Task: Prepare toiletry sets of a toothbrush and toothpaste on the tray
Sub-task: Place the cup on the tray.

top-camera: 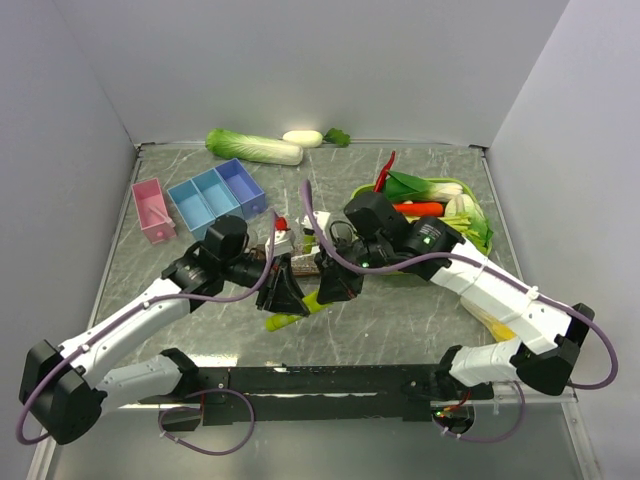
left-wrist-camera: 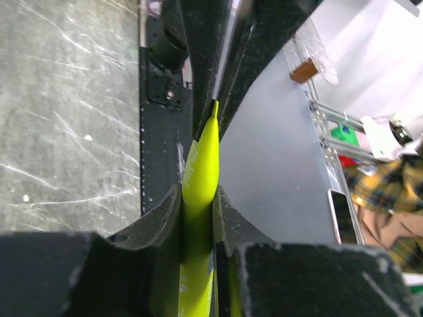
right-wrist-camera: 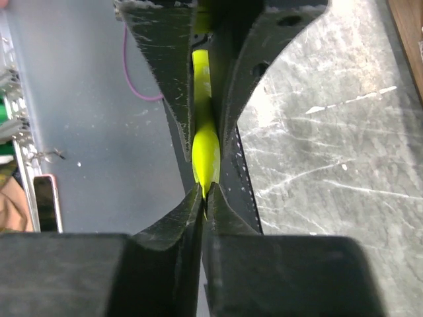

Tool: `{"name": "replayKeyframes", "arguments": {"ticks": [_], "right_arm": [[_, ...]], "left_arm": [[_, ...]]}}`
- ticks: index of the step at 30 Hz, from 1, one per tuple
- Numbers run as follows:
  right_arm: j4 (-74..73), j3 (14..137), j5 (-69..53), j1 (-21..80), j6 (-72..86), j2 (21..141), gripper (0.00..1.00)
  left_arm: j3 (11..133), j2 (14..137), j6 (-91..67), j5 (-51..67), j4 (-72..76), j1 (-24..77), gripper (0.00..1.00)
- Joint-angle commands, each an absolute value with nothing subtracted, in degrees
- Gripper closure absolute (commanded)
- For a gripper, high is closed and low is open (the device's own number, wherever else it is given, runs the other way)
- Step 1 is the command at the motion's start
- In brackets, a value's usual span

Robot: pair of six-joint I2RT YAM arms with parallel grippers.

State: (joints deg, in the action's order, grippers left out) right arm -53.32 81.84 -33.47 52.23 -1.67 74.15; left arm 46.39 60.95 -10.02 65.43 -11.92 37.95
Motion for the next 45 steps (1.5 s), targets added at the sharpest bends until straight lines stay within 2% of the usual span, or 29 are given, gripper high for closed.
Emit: {"name": "replayKeyframes", "arguments": {"ticks": [1, 3, 4, 8, 14, 19, 25, 34, 35, 38, 41, 42, 45], "right_arm": [[-41.41, 80.16, -34.37, 49.31, 3.32, 70.14, 0.71], [-38.51, 77.7, -34.8, 48.52, 5.18, 67.86, 0.59], [-35.8, 76.83, -34.72, 47.47, 7.01, 66.98, 0.57], [-27.7, 70.77, -34.72, 45.53, 11.94, 62.15, 0.45], [-16.55, 63.99, -36.99, 44.65, 17.13, 58.01, 0.43], [-14.15, 62.06, -39.11, 44.74, 18.72, 57.48, 0.43], [-10.46, 59.68, -40.17, 44.65, 20.3, 57.57, 0.5], [-7.47, 58.36, -40.78, 44.56, 21.18, 57.66, 0.78], [-7.3, 58.27, -40.61, 44.65, 21.18, 57.57, 0.84], [-7.03, 58.1, -39.99, 44.65, 21.09, 57.31, 0.97], [-8.25, 58.71, -37.89, 44.65, 20.39, 56.87, 1.0], [-9.04, 59.06, -37.01, 44.65, 19.61, 56.34, 1.0], [-14.22, 61.34, -29.73, 44.74, 16.8, 55.38, 1.0]], "left_arm": [[43.6, 56.09, -15.9, 63.47, -3.0, 38.5, 0.94], [42.37, 54.59, -18.8, 60.58, -0.45, 38.5, 0.96], [41.93, 53.36, -19.68, 59.69, 2.52, 38.5, 0.99], [40.08, 51.51, -24.34, 56.17, 7.64, 38.15, 0.99], [37.8, 49.13, -28.65, 54.49, 13.71, 36.74, 0.99], [37.44, 48.52, -29.88, 54.49, 15.2, 35.34, 0.98], [36.83, 47.99, -31.11, 54.58, 16.79, 34.19, 0.97], [36.65, 48.25, -31.64, 54.85, 17.49, 33.93, 0.96], [36.65, 48.34, -31.73, 54.93, 17.4, 33.93, 0.95], [37.0, 48.52, -31.2, 54.41, 16.44, 33.93, 0.82], [37.7, 48.17, -29.8, 52.22, 13.64, 33.66, 0.49], [38.05, 47.55, -29.27, 50.99, 12.67, 33.58, 0.25], [39.37, 45.19, -26.11, 43.36, 7.14, 31.83, 0.07]]}}
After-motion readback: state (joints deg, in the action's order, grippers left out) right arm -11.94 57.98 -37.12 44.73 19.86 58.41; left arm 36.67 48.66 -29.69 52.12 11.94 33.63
